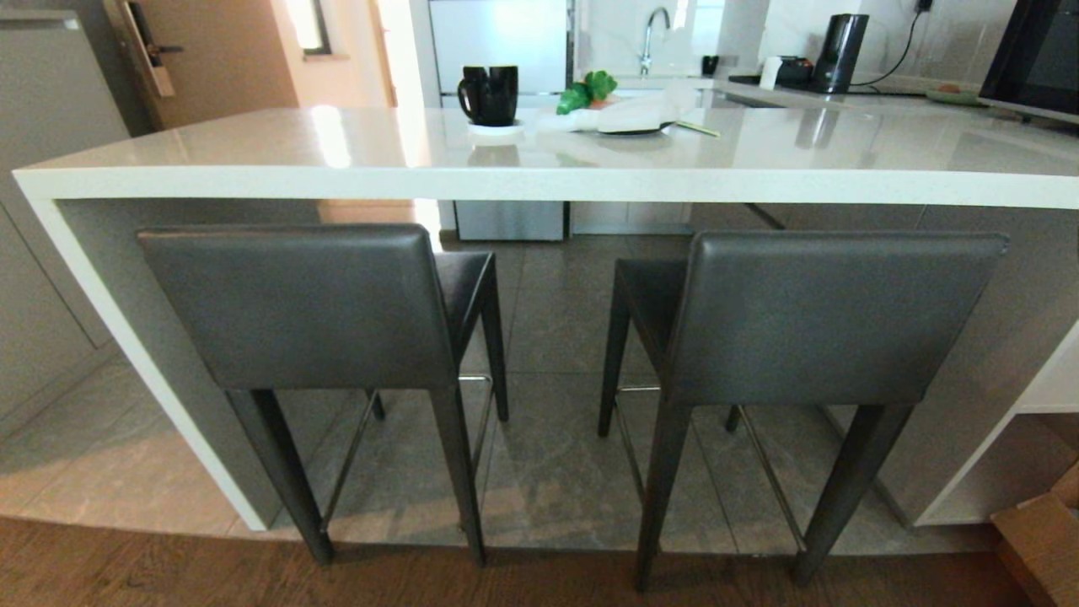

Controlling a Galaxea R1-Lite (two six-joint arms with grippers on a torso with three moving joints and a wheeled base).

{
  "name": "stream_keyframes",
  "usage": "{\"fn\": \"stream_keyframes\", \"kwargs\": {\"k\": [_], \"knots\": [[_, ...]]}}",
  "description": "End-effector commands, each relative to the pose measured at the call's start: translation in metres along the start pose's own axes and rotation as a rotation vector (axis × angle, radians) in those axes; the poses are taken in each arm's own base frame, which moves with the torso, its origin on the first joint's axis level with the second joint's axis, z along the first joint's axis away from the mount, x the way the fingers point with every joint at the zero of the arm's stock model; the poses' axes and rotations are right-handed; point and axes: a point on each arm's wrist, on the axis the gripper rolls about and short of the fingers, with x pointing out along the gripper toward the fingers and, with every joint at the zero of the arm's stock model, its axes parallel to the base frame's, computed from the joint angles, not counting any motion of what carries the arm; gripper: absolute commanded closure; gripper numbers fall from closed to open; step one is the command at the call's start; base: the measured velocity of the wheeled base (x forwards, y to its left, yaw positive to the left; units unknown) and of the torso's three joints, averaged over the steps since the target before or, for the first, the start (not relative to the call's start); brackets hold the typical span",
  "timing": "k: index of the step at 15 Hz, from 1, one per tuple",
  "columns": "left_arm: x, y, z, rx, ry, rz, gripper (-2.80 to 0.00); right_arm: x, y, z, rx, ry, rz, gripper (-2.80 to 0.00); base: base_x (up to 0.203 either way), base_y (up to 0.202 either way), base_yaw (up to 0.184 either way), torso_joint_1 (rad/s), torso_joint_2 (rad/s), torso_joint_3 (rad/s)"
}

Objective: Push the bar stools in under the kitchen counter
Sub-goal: Pull the gray chair out from under the dining table

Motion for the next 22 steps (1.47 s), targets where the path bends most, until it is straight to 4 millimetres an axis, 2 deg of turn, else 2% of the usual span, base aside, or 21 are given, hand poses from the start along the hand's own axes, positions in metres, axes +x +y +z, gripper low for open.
{"fn": "stream_keyframes", "kwargs": {"k": [1,22], "knots": [[0.0000,0.0000,0.0000,0.000,0.000,0.000,0.00,0.0001,0.0000,0.0001,0.000,0.000,0.000,0.00,0.000,0.000,0.000,0.000,0.00,0.000],[0.0000,0.0000,0.0000,0.000,0.001,-0.001,0.00,0.0001,0.0000,0.0001,0.000,0.000,0.000,0.00,0.000,0.000,0.000,0.000,0.00,0.000]]}}
